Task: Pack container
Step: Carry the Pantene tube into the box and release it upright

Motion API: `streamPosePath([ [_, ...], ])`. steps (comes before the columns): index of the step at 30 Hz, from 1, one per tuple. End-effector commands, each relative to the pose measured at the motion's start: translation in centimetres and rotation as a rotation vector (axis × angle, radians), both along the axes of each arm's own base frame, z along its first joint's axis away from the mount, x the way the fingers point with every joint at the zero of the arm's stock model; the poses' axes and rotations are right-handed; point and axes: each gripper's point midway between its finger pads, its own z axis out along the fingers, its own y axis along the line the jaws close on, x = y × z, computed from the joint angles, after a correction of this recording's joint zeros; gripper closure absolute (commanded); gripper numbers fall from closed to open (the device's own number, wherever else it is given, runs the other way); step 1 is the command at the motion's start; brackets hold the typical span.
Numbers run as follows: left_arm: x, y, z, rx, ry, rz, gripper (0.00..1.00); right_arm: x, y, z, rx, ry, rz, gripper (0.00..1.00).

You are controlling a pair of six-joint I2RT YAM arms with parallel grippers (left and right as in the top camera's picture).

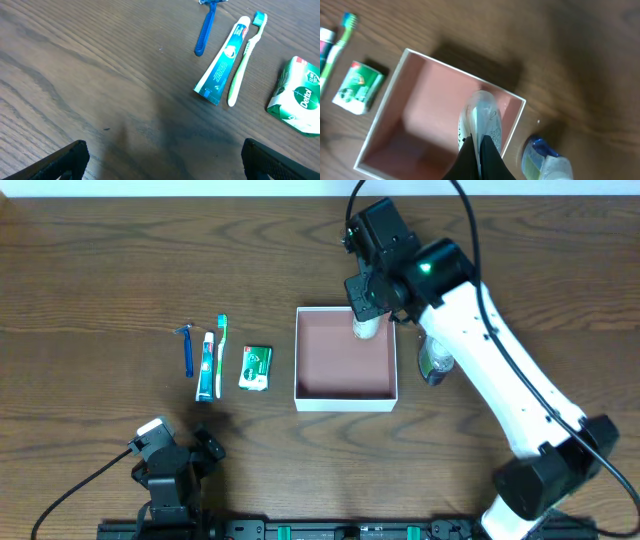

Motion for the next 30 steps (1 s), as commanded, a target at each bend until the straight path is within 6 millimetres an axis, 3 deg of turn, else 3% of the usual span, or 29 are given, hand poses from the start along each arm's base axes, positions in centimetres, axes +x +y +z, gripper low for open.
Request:
streamPosePath([
  [1,-0.1,0.1,-0.4,0.010,0.012,0.001,0.02,0.6,-0.2,-0.1,0.021,0.005,-0.039,0.99],
  [7,-0.1,0.1,-0.4,0.010,0.012,0.001,0.02,0.8,-1.3,-2.8,-0.041,0.075,-0.098,0.99],
  [11,-0.1,0.1,-0.4,0.010,0.012,0.001,0.02,1.2,-2.2,-3.6,-0.050,0.096,-0.118,0.98],
  [18,-0.1,0.1,-0.4,0.010,0.012,0.001,0.02,1.8,-3.5,-3.3,-0.045,0.092,-0.150,0.70],
  [23,-0.1,0.1,-0.4,0.010,0.012,0.001,0.02,1.2,-3.3,-0.1,-0.012,0.024,-0.061,0.32],
  [26,-0.1,0.1,-0.4,0.010,0.012,0.001,0.02,0.4,-4.1,3.6,0.018,-0.064,-0.059,0.23],
  [30,-0.1,0.1,-0.4,0.010,0.012,0.001,0.02,-1.1,-7.5,8.0,0.009,-0.166,-0.126,0.18],
])
